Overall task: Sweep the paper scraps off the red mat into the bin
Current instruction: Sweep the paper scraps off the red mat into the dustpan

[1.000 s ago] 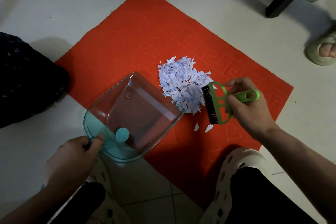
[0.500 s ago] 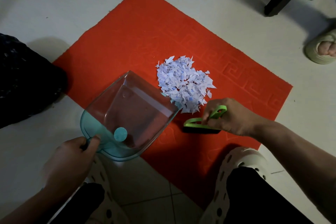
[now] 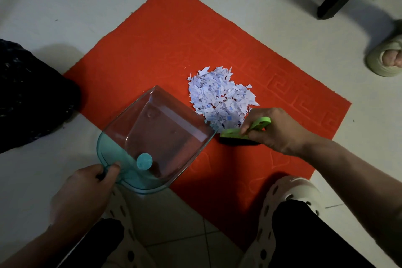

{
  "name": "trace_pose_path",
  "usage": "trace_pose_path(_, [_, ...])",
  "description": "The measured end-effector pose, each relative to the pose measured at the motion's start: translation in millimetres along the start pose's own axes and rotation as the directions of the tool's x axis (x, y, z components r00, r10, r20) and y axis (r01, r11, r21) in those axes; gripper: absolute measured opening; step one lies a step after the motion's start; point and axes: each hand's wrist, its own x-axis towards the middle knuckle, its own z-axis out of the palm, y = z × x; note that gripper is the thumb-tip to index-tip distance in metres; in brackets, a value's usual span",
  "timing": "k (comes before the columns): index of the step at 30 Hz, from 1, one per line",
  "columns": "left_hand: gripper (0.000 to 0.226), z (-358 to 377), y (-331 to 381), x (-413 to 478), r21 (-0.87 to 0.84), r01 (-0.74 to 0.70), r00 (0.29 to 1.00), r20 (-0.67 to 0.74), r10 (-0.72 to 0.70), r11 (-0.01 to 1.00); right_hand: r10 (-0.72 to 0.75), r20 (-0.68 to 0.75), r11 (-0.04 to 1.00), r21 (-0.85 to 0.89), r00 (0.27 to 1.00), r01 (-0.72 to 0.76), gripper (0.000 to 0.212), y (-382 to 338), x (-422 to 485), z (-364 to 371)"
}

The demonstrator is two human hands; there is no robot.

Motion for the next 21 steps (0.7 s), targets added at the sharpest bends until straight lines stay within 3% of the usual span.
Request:
trace_pose_path(5, [0.054,-1,1,-1,0.003,0.007,1.000,-0.008,-0.007,1.000,-0.044,-0.080,0.999,0.022,0.996,0.046,0.018,-5,0,-9])
trace_pose_path(10, [0.054,-1,2,-2,0.023,0.003,1.000,-0.005,-0.003,1.000,0.036,0.081,0.999,-0.024,0.996,-0.034,0.010,-1,2,-5])
trace_pose_path(16, [0.054,-2,2,-2,0.028,-0.006,1.000,0.008,0.006,1.000,-0.030,-0.074,0.999,-0.017,0.997,0.029,0.026,-2,6,-6])
trace_pose_path(21, [0.054,-1,4,-2,0.016,0.000,1.000,0.023,0.000,1.000,-0.011,-0.157,0.998,0.054,0.988,0.019,0.016,-8,-5,-8])
